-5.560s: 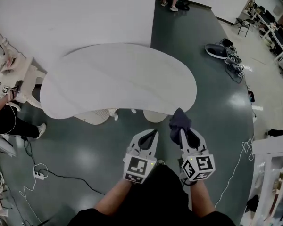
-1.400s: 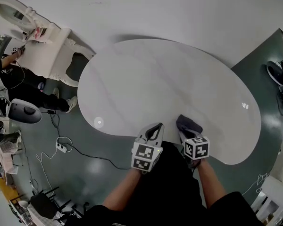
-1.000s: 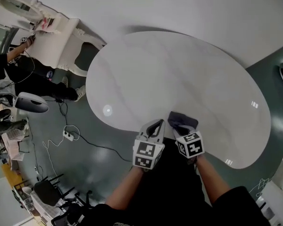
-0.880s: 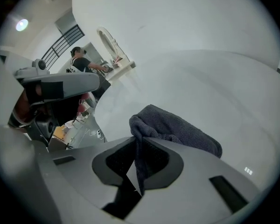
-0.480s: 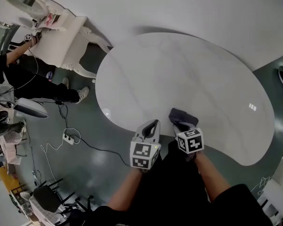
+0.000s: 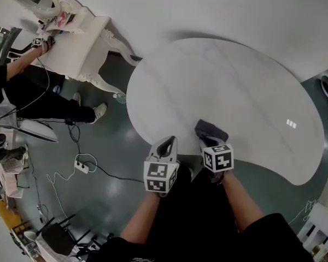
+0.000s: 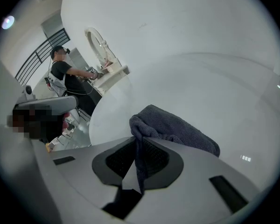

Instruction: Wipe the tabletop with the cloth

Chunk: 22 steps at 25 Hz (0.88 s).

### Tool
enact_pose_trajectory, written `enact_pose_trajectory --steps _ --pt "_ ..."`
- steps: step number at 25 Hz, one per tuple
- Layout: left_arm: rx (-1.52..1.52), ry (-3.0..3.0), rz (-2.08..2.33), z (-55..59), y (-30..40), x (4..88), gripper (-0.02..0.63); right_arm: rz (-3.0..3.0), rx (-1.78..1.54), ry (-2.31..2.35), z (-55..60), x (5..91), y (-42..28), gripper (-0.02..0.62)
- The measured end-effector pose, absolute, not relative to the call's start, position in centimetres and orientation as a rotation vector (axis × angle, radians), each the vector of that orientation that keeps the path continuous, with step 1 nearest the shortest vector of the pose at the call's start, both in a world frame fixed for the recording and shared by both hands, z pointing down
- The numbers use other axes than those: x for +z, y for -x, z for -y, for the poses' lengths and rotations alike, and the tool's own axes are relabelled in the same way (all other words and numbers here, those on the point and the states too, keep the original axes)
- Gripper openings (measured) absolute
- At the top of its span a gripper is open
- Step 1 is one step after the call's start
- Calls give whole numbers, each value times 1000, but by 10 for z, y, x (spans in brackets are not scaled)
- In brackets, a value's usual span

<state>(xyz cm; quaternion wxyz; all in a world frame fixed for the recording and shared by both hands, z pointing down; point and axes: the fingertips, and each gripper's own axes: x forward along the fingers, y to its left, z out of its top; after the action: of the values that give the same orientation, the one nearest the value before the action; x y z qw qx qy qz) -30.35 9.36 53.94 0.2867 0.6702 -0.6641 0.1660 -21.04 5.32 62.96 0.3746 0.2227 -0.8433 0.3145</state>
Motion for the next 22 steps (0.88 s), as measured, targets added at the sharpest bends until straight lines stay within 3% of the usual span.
enact_pose_trajectory --steps 16,22 --pt "362 -1701 1853 -137 387 550 8 2188 781 -461 -96 632 335 41" --pt "313 -1612 1929 -159 416 547 8 2208 611 -290 -118 633 382 41"
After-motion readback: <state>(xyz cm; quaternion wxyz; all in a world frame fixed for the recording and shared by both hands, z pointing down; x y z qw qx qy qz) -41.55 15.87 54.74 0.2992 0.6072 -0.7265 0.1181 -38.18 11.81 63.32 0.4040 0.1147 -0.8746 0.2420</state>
